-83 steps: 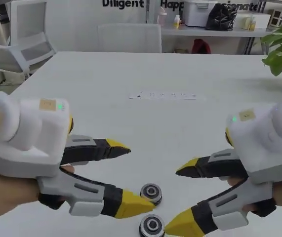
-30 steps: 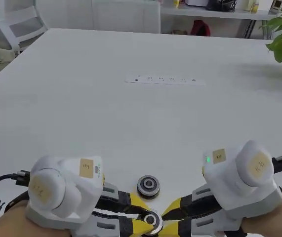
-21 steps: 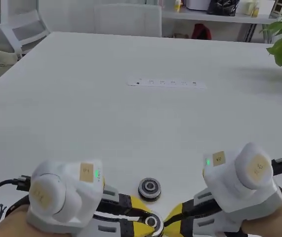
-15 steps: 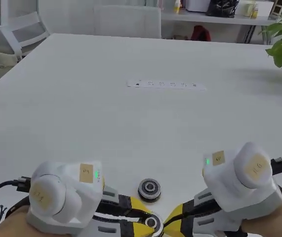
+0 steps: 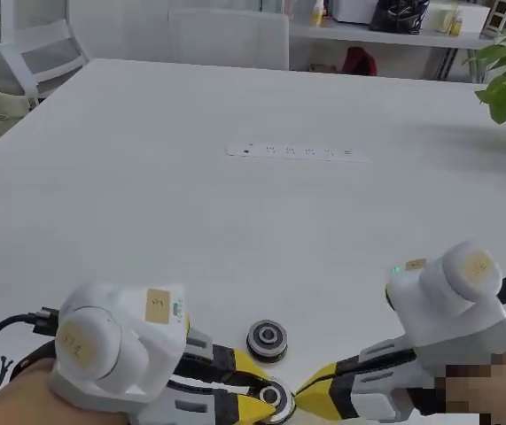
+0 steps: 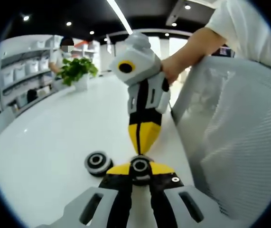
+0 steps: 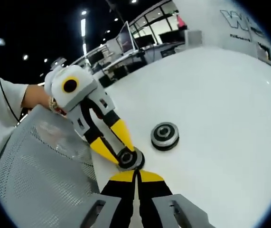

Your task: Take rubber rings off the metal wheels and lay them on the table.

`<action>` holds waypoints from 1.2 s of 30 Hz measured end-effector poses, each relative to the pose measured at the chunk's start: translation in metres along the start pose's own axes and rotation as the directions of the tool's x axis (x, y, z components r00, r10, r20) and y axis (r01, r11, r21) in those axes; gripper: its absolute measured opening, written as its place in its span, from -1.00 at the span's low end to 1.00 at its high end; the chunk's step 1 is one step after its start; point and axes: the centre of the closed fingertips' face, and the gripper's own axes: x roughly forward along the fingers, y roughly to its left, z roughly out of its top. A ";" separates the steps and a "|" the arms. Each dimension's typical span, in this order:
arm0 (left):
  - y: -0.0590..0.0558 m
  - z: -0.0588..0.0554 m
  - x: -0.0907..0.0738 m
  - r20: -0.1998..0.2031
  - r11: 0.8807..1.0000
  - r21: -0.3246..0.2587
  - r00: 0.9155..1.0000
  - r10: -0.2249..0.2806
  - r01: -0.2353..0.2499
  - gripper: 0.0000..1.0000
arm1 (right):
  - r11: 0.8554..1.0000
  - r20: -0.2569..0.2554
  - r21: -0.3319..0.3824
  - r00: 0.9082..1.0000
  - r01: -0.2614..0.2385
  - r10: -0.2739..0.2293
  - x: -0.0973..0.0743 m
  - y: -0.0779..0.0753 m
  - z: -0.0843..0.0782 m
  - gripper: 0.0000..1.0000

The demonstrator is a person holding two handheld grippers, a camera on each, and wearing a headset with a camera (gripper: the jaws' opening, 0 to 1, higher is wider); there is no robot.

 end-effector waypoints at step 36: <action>0.002 -0.002 -0.001 0.010 0.999 -0.020 1.000 0.028 -0.027 -0.73 | 0.872 0.175 0.450 0.976 -0.193 0.126 0.006 0.011 0.011 -1.00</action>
